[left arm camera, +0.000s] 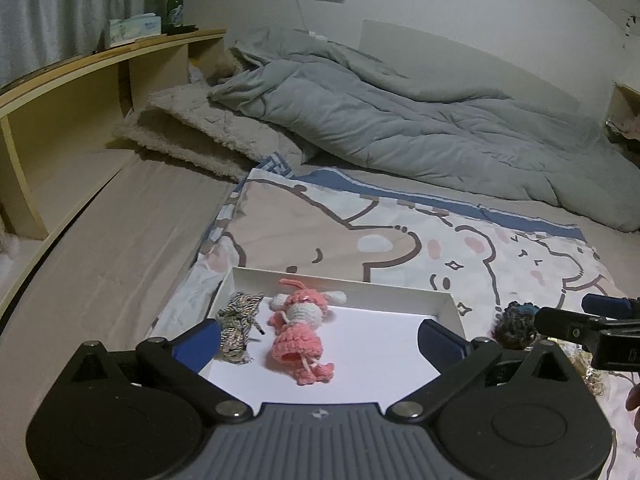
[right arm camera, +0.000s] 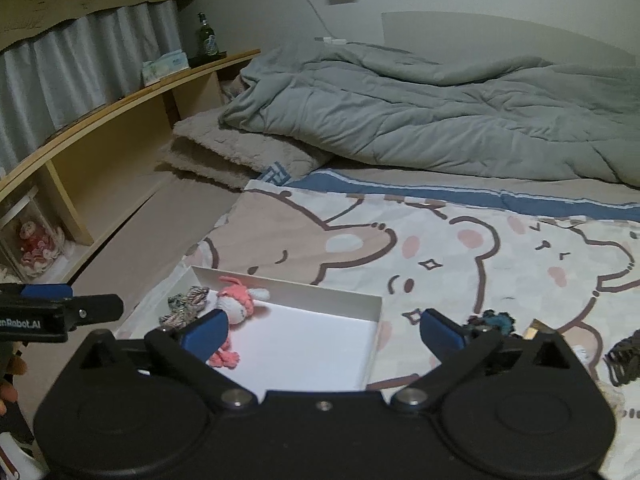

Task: Organize objects
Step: 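Withdraw both tools from the box back toward the remaining items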

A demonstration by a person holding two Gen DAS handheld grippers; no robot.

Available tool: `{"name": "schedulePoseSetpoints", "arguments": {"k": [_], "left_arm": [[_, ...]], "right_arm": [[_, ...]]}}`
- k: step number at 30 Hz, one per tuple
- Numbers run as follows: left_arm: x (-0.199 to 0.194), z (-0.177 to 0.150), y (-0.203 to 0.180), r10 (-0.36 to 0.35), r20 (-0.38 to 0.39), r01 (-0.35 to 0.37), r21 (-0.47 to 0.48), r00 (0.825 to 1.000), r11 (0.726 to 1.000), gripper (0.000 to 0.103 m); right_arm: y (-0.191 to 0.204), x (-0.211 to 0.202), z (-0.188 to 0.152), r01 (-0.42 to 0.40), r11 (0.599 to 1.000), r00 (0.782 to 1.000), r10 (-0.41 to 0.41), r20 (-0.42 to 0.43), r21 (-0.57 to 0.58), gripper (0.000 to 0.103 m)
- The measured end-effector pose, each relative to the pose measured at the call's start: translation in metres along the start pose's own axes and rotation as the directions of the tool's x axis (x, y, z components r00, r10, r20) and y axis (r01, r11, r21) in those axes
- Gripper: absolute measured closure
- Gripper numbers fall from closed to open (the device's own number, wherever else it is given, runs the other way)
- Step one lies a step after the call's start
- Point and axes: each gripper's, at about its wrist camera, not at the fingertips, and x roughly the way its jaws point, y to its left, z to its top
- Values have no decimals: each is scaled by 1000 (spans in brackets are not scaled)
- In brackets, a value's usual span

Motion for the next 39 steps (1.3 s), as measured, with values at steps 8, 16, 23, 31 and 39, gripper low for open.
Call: {"name": "schedulePoseSetpoints", "arguments": {"k": [8, 16, 23, 31, 39], "left_arm": [[11, 0, -22, -30, -7, 31, 26, 1000, 999, 0], [26, 3, -56, -74, -12, 74, 50, 997, 996, 0], [37, 6, -93, -119, -18, 120, 83, 993, 989, 0], [49, 9, -129, -163, -25, 165, 108, 986, 980, 0], [57, 12, -166, -209, -25, 210, 123, 978, 970, 0]], "right_arm": [[-25, -15, -2, 33, 999, 999, -33, 8, -3, 0], [-57, -31, -3, 105, 995, 993, -104, 49, 0, 0], [-92, -43, -4, 146, 988, 987, -149, 60, 51, 0], [-126, -49, -10, 211, 974, 974, -216, 65, 82, 0], [-155, -58, -18, 263, 959, 960, -271, 65, 109, 0]]}}
